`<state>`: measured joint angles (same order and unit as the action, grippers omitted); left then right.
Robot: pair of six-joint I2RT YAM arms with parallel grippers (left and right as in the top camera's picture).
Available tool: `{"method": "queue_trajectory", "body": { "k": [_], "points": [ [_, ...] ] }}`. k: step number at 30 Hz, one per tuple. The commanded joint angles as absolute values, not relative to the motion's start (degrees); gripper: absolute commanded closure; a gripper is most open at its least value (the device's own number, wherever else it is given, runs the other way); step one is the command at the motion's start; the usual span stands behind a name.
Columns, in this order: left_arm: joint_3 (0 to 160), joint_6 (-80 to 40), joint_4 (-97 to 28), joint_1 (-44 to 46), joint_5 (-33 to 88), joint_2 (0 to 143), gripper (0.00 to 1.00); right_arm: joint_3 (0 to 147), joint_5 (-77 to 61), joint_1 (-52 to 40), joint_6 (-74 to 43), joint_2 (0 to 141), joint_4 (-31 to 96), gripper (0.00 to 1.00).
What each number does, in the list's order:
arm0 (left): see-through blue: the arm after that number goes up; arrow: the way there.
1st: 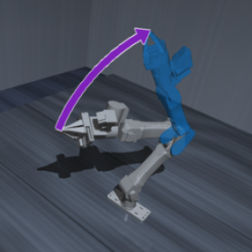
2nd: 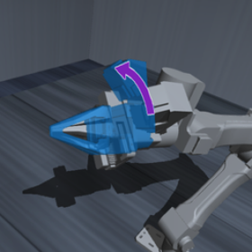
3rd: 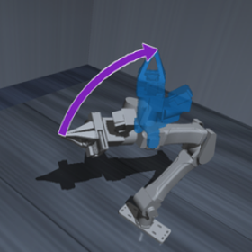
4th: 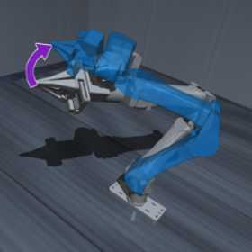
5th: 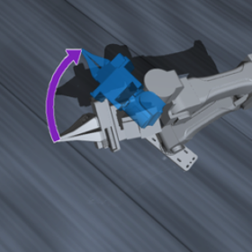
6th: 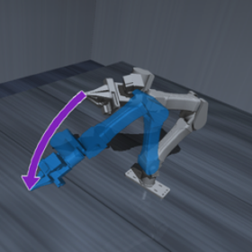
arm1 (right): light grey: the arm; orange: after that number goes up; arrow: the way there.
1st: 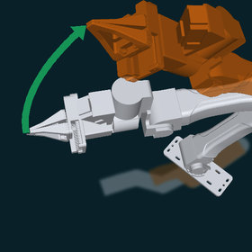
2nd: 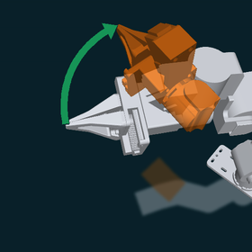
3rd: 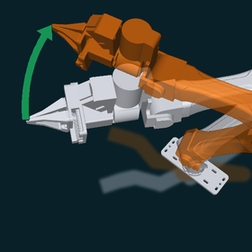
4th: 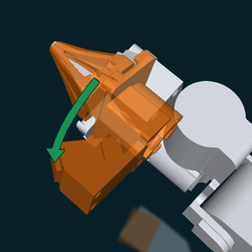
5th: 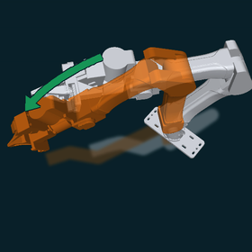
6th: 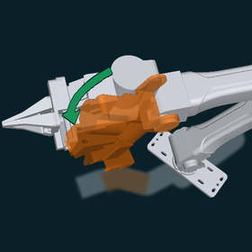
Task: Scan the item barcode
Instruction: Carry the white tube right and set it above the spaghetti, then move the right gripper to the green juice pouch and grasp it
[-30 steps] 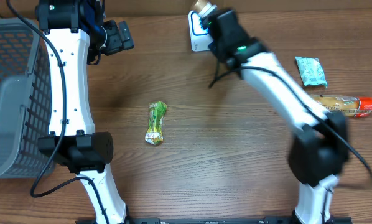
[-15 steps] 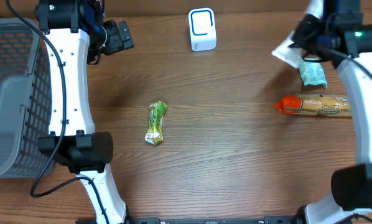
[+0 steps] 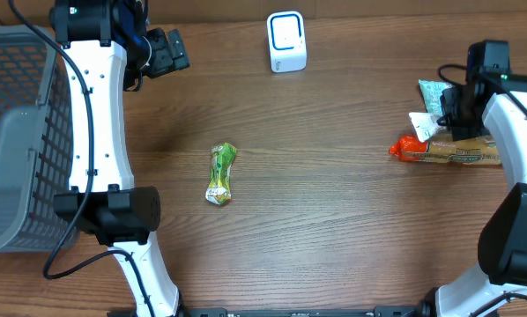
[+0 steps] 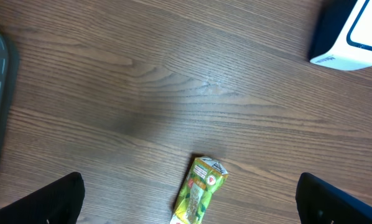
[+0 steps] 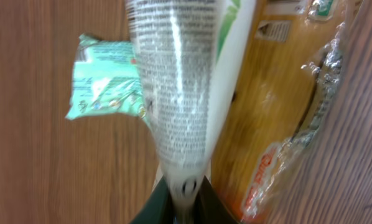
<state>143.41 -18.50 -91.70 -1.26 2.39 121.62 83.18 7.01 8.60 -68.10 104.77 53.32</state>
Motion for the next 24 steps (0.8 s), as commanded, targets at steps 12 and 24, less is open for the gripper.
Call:
{"method": "queue_trajectory", "body": {
  "k": [12, 24],
  "points": [
    [144.5, -19.3, -91.6, -1.3, 2.5, 120.8, 0.00, 86.1, 3.3, 8.6, -48.2, 103.4, 51.4, 0.51],
    [144.5, -19.3, -91.6, -1.3, 2.5, 120.8, 0.01, 95.8, -20.1, -7.0, -25.1, 102.5, 54.8, 0.03]
  ]
}}
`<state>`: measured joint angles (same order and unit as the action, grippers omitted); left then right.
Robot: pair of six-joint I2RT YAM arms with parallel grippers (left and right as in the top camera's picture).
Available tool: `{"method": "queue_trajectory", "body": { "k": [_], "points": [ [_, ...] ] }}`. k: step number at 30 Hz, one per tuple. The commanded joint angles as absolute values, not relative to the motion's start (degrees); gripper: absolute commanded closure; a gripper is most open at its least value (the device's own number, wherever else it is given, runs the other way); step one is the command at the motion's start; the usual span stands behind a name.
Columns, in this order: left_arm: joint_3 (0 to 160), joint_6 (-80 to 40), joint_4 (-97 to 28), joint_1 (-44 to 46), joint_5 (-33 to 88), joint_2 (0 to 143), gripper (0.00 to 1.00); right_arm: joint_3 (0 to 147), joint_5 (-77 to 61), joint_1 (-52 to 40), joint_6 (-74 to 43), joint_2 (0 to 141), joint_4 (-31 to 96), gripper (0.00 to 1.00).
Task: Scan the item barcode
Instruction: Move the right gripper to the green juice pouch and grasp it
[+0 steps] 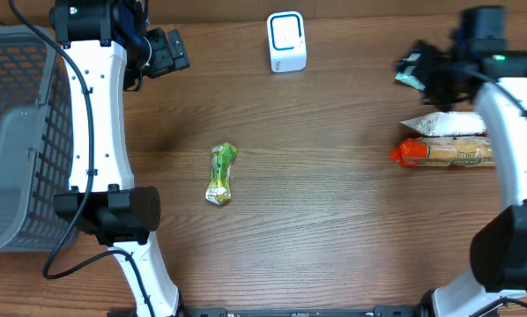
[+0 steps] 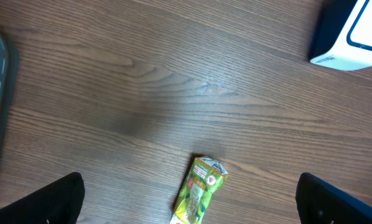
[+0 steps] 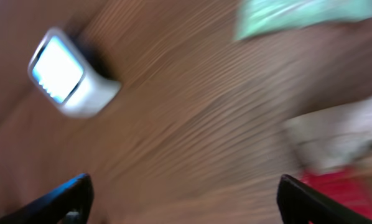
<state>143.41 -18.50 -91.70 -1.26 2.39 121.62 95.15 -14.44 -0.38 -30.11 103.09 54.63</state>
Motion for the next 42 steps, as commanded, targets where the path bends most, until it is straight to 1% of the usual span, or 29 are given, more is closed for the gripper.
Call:
{"method": "queue_trajectory", "body": {
  "k": [1, 5, 9, 14, 15, 19, 26, 29, 32, 34, 37, 40, 42],
  "points": [
    [144.5, -19.3, -91.6, -1.3, 2.5, 120.8, 0.00, 95.8, -20.1, -10.0, -24.9, 103.0, 54.5, 0.01],
    [144.5, -19.3, -91.6, -1.3, 2.5, 120.8, 0.00, 95.8, -20.0, -21.5, -22.6, 106.3, 51.5, 0.00],
    [144.5, -19.3, -91.6, -1.3, 2.5, 120.8, 0.01, 95.8, -19.8, -30.6, -24.2, 110.8, 46.7, 0.00],
    [144.5, -19.3, -91.6, -1.3, 2.5, 120.8, 0.00, 95.8, -18.1, -38.0, -28.3, 116.6, 41.1, 0.00],
    [144.5, -19.3, -91.6, -1.3, 2.5, 120.8, 0.00, 95.8, -17.6, -39.9, -29.0, 118.4, 40.1, 0.01],
    [144.5, -19.3, -91.6, -1.3, 2.5, 120.8, 0.00, 95.7, -17.6, -43.2, -29.0, 122.0, 40.4, 0.11],
    [144.5, -19.3, -91.6, -1.3, 2.5, 120.8, 0.01, 95.4, -17.6, -46.5, -28.7, 123.5, 44.9, 0.14],
    [144.5, -19.3, -91.6, -1.3, 2.5, 120.8, 0.01, 95.1, -17.3, -46.7, -28.5, 123.5, 45.7, 0.19],
    [144.5, -19.3, -91.6, -1.3, 2.5, 120.8, 0.01, 94.9, -14.8, -46.2, -28.8, 123.5, 46.9, 0.27],
    [144.5, -19.3, -91.6, -1.3, 2.5, 120.8, 0.01, 94.9, -12.6, -45.1, -31.5, 123.5, 48.8, 0.29],
    [144.5, -19.3, -91.6, -1.3, 2.5, 120.8, 0.00, 94.9, -11.6, -42.1, -34.5, 123.5, 51.8, 0.28],
    [144.5, -19.3, -91.6, -1.3, 2.5, 120.8, 0.00, 94.9, -11.6, -39.7, -34.5, 123.5, 53.3, 0.27],
    [144.5, -19.3, -91.6, -1.3, 2.5, 120.8, 0.00, 94.9, -11.6, -38.0, -34.5, 123.5, 54.0, 0.20]
  ]
}}
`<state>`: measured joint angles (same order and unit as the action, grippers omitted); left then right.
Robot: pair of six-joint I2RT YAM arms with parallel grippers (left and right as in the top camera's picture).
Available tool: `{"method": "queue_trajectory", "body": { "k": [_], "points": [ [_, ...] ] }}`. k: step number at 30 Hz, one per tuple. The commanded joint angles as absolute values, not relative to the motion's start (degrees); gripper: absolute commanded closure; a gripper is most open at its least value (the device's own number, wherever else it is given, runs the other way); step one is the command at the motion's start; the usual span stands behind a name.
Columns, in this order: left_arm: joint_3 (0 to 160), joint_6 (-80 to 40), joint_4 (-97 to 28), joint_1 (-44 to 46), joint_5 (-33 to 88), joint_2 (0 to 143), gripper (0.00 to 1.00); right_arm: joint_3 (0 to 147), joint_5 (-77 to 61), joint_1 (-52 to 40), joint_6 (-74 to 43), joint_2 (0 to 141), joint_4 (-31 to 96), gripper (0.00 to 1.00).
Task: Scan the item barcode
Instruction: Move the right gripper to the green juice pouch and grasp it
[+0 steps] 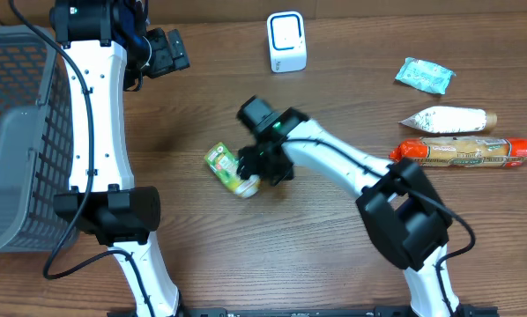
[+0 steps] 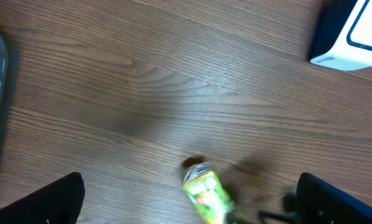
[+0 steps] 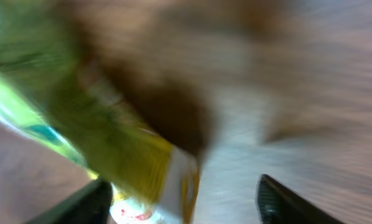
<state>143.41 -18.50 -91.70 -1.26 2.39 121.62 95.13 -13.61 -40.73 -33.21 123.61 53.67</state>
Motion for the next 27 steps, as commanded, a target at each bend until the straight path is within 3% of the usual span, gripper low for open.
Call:
{"method": "queue_trajectory", "body": {
  "k": [1, 4, 21, 27],
  "points": [
    [144.5, -19.3, -91.6, -1.3, 2.5, 120.8, 0.00, 94.9, -11.7, -37.3, -34.5, 123.5, 54.2, 0.19],
    [144.5, -19.3, -91.6, -1.3, 2.5, 120.8, 0.01, 94.9, -12.1, -35.6, -34.0, 123.5, 54.3, 0.16],
    [144.5, -19.3, -91.6, -1.3, 2.5, 120.8, 0.01, 98.1, -24.4, -35.4, 2.8, 123.5, 50.2, 0.04],
    [144.5, -19.3, -91.6, -1.3, 2.5, 120.8, 0.00, 98.1, -21.5, -37.7, 10.6, 123.6, 48.0, 0.01]
  ]
}}
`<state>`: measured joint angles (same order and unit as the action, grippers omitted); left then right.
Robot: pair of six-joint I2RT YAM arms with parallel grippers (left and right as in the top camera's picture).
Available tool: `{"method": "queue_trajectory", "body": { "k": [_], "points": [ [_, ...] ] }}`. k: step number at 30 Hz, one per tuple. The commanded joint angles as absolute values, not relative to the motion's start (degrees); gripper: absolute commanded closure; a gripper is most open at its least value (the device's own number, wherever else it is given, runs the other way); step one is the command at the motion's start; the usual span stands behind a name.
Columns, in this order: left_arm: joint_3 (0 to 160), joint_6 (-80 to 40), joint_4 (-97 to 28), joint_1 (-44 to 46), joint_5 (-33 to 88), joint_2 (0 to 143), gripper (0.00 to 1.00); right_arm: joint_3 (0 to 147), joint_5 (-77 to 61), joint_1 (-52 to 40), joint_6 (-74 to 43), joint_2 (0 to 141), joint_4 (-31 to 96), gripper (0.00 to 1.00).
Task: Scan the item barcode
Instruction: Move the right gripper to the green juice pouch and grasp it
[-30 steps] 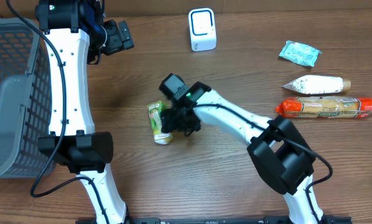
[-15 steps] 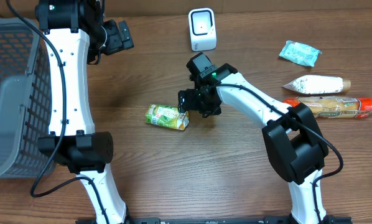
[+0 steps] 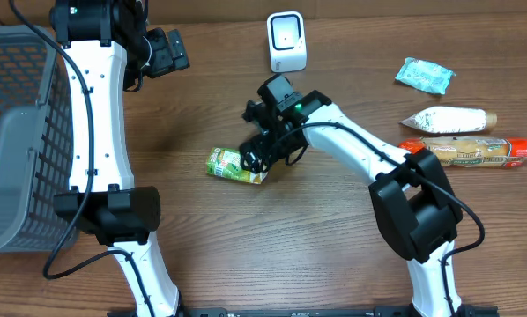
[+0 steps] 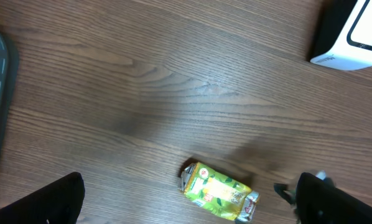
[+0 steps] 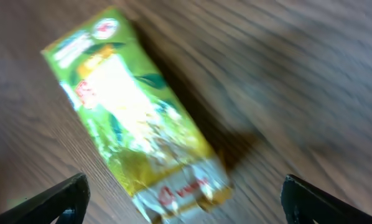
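The green snack packet (image 3: 234, 165) lies flat on the wooden table, long side running left to right, silver crimped end to the right. My right gripper (image 3: 260, 153) hovers just over its right end, fingers spread open; in the right wrist view the packet (image 5: 136, 140) fills the middle, ahead of the fingertips (image 5: 55, 200). The white and blue scanner (image 3: 286, 41) stands at the back centre. My left gripper (image 3: 164, 53) hangs open, high at the back left; its view shows the packet (image 4: 218, 193) below and the scanner (image 4: 353, 34) at top right.
A grey mesh basket (image 3: 17, 132) fills the left edge. At the right lie a teal packet (image 3: 425, 74), a white tube (image 3: 447, 118) and an orange sausage pack (image 3: 468, 151). My right arm (image 3: 360, 154) stretches across the table's middle.
The green packet has turned from a slanted lie to nearly crosswise and sits slightly further left. My right gripper, which was on top of it, is now up and to its right, still open.
My right gripper was shut on the white tube beside the sausage pack at the right. Then the tube lay on the table and the gripper was open near the teal packet. Later it was at the green packet, which had shifted and now lies crosswise. The left arm stayed put.
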<state>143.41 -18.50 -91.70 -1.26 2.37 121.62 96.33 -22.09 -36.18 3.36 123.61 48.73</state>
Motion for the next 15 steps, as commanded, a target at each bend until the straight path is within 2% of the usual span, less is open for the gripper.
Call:
{"method": "queue_trajectory", "body": {
  "k": [1, 10, 12, 14, 15],
  "points": [
    [144.5, -19.3, -91.6, -1.3, 2.5, 120.8, 0.00, 98.1, -21.5, -37.9, 10.8, 124.0, 47.4, 0.00],
    [144.5, -19.3, -91.6, -1.3, 2.5, 120.8, 0.00, 99.8, -22.2, -38.3, 10.5, 127.9, 45.6, 0.04],
    [144.5, -19.3, -91.6, -1.3, 2.5, 120.8, 0.00, 99.7, -22.2, -38.3, 10.6, 129.2, 43.6, 0.11],
    [144.5, -19.3, -91.6, -1.3, 2.5, 120.8, 0.00, 99.7, -22.7, -38.4, 10.5, 131.1, 40.8, 0.25],
    [144.5, -19.3, -91.6, -1.3, 2.5, 120.8, 0.00, 99.7, -22.8, -38.6, 10.5, 131.6, 40.1, 0.26]
  ]
}}
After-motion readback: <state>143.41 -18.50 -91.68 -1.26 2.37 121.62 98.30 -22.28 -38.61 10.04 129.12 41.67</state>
